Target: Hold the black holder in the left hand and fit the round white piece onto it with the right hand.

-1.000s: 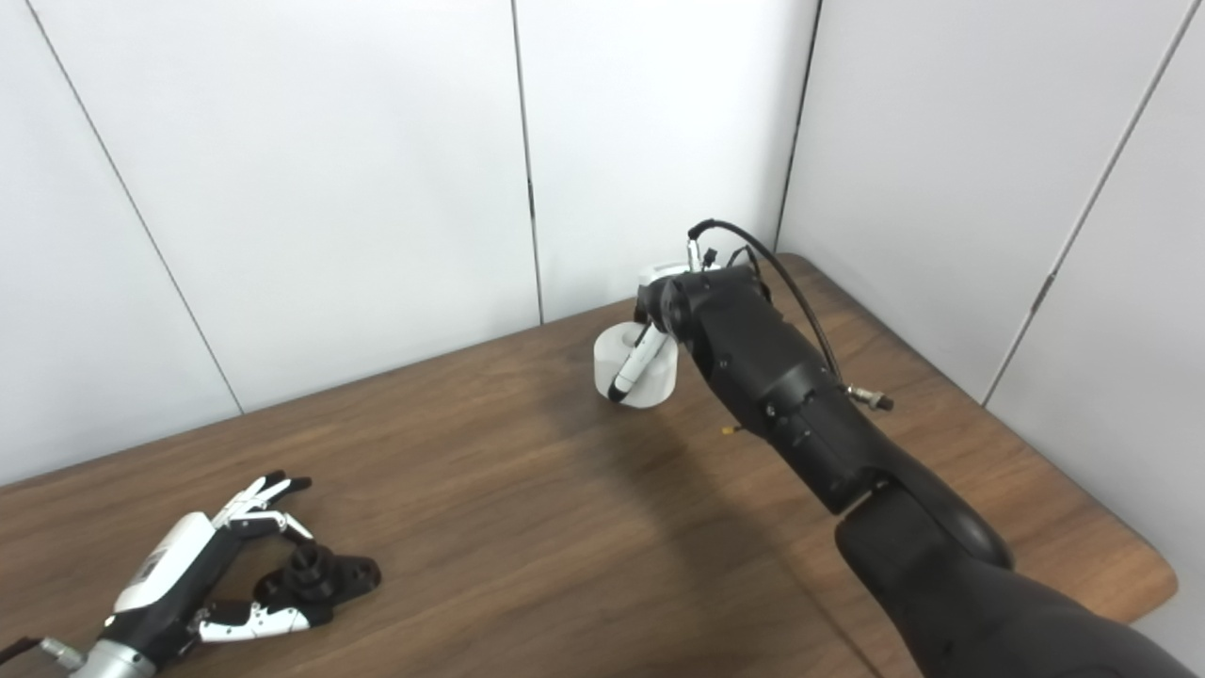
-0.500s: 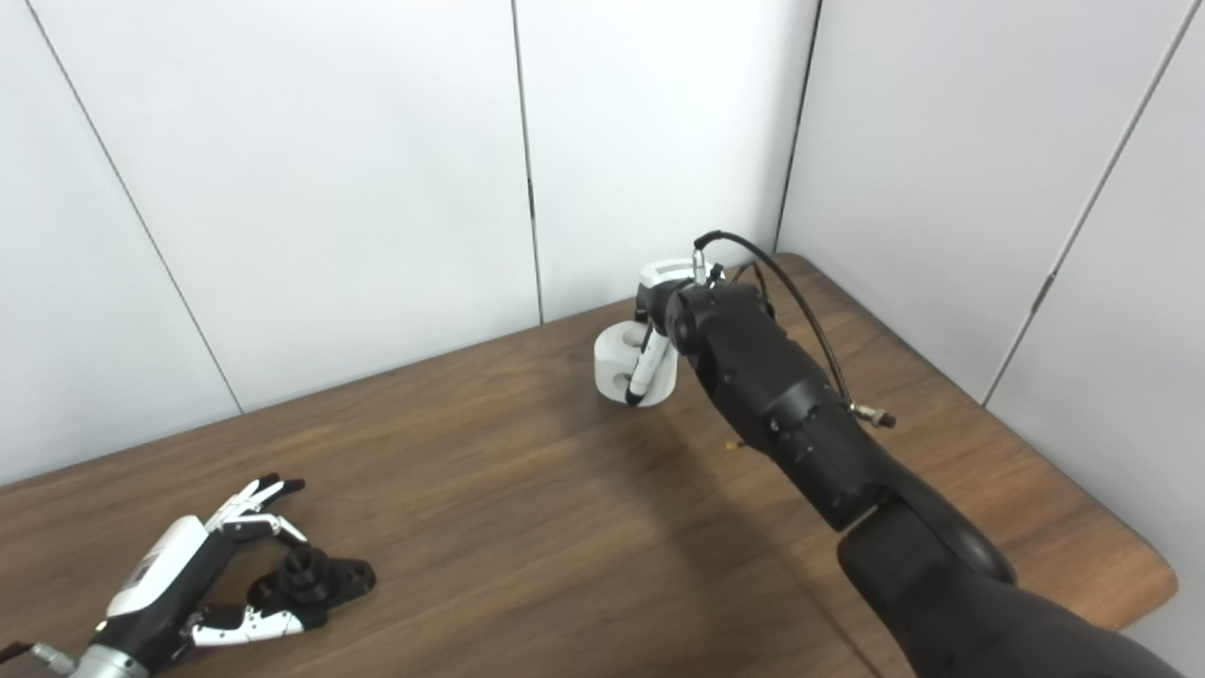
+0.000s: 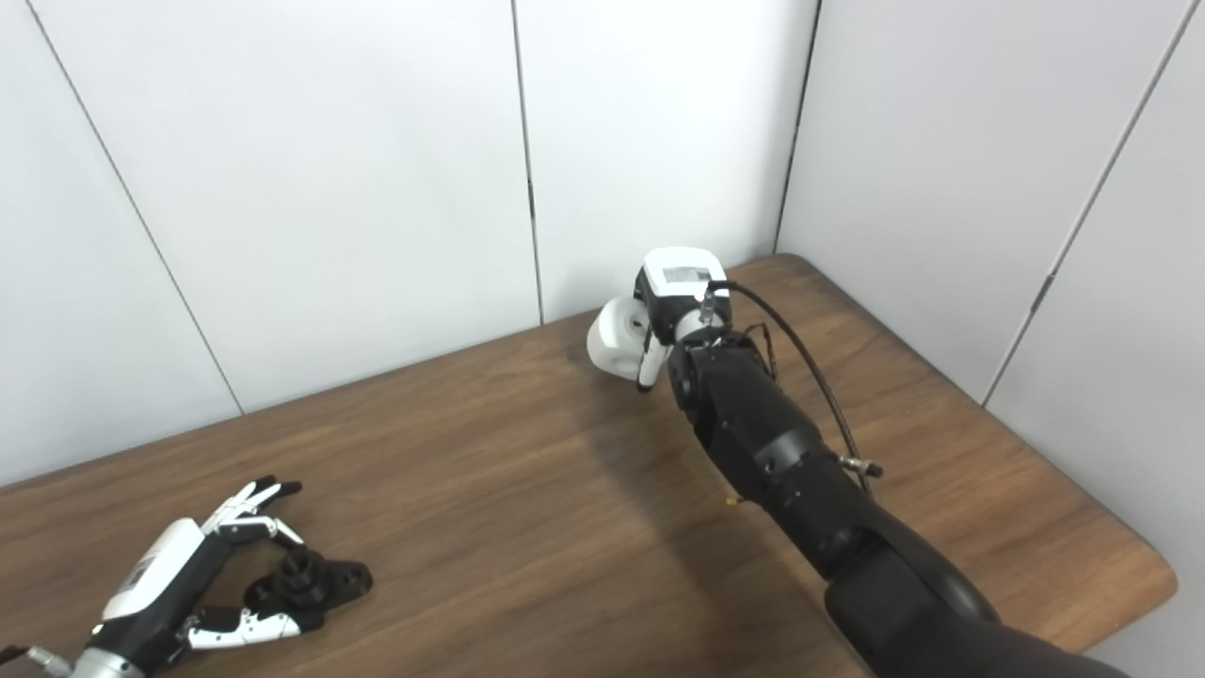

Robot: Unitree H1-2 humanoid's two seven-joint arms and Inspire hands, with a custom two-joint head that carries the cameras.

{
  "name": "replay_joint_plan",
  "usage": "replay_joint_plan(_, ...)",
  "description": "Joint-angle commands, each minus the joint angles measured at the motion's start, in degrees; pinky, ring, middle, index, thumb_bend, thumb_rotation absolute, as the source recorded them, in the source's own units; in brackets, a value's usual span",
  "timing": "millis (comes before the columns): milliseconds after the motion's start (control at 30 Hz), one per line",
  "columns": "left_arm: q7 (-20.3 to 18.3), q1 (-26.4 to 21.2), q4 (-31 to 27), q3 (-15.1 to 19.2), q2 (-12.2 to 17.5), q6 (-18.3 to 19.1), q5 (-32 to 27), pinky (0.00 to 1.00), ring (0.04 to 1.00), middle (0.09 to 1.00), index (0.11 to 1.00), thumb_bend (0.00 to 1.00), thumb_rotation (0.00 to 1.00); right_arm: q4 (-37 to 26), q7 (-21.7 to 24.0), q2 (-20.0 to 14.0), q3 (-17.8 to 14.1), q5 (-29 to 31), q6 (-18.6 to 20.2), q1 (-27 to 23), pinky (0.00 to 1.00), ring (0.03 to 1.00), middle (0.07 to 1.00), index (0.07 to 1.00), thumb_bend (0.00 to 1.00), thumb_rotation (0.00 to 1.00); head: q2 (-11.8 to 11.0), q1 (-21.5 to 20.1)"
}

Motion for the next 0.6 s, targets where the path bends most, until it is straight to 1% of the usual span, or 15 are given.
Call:
replay_joint_plan(0, -2.5, 7.7, 4.9, -2.4, 2.9, 1.1, 2.9, 1.00, 1.000, 0.930, 0.481, 0.52, 0.06, -1.1, -2.5, -0.8, -0.1, 0.7, -0.5, -1.8, 0.37, 0.349, 0.445, 0.485, 0.53, 0.00, 0.2, 0.5)
replay_joint_plan(67, -2.5, 7.8, 4.5, -2.3, 2.8, 1.1, 3.1, 1.00, 1.000, 0.930, 0.482, 0.52, 0.06, -2.4, -1.4, -1.0, 0.0, 1.4, 0.0, -1.9, 0.36, 0.341, 0.466, 0.483, 0.53, 0.00, 0.4, 1.0)
replay_joint_plan(100, -2.4, 7.8, 4.4, -2.3, 2.7, 1.1, 3.2, 1.00, 1.000, 0.930, 0.482, 0.52, 0.06, -3.6, -0.3, -1.2, 0.2, 1.7, 0.2, -2.0, 0.39, 0.387, 0.441, 0.485, 0.53, 0.00, 0.5, 1.3)
replay_joint_plan(233, -2.2, 7.6, 4.5, -2.5, 2.4, 1.1, 3.0, 1.00, 1.000, 0.926, 0.481, 0.52, 0.06, -10.0, 5.5, -2.2, 1.4, 2.2, 0.8, -2.5, 0.57, 0.579, 0.548, 0.467, 0.52, 0.00, 0.6, 2.0)
replay_joint_plan(300, -2.0, 7.5, 4.4, -2.7, 2.2, 1.1, 3.3, 1.00, 1.000, 0.927, 0.481, 0.52, 0.06, -12.9, 8.0, -2.6, 1.8, 2.7, 0.7, -2.9, 0.64, 0.628, 0.506, 0.477, 0.53, 0.00, 0.8, 3.2)
replay_joint_plan(367, -2.2, 7.5, 4.3, -2.7, 2.1, 1.1, 3.5, 1.00, 1.000, 0.927, 0.481, 0.52, 0.06, -15.1, 10.3, -2.9, 2.5, 2.6, 0.3, -3.7, 0.66, 0.629, 0.497, 0.479, 0.53, 0.00, 0.9, 3.7)
replay_joint_plan(433, -2.8, 7.4, 4.5, -2.5, 1.8, 1.1, 3.5, 1.00, 1.000, 0.932, 0.482, 0.52, 0.06, -17.0, 12.6, -3.4, 3.6, 2.4, -0.7, -4.7, 0.67, 0.670, 0.496, 0.479, 0.53, 0.00, 1.0, 4.3)
replay_joint_plan(467, -2.7, 7.3, 4.6, -2.7, 1.7, 1.1, 3.9, 1.00, 1.000, 0.932, 0.482, 0.52, 0.06, -18.2, 15.0, -3.7, 4.4, 2.4, -1.1, -5.5, 0.68, 0.676, 0.496, 0.478, 0.53, 0.00, 1.1, 4.6)
replay_joint_plan(500, -2.6, 7.2, 4.6, -2.7, 1.6, 1.1, 4.2, 1.00, 1.000, 0.933, 0.482, 0.52, 0.06, -19.0, 17.1, -4.0, 5.1, 2.6, -1.2, -6.3, 0.69, 0.690, 0.577, 0.479, 0.53, 0.07, 1.2, 5.4)
replay_joint_plan(533, -2.5, 7.2, 4.6, -2.7, 1.5, 1.1, 4.4, 1.00, 1.000, 0.931, 0.481, 0.52, 0.06, -19.6, 18.6, -4.2, 5.5, 2.6, -1.2, -6.8, 0.71, 0.699, 0.631, 0.480, 0.52, 0.11, 1.2, 5.5)
replay_joint_plan(567, -2.3, 7.2, 4.5, -2.8, 1.4, 1.1, 4.5, 1.00, 1.000, 0.930, 0.481, 0.52, 0.06, -20.3, 20.8, -4.4, 6.0, 2.8, -1.2, -7.6, 0.71, 0.703, 0.649, 0.480, 0.52, 0.12, 1.4, 6.2)
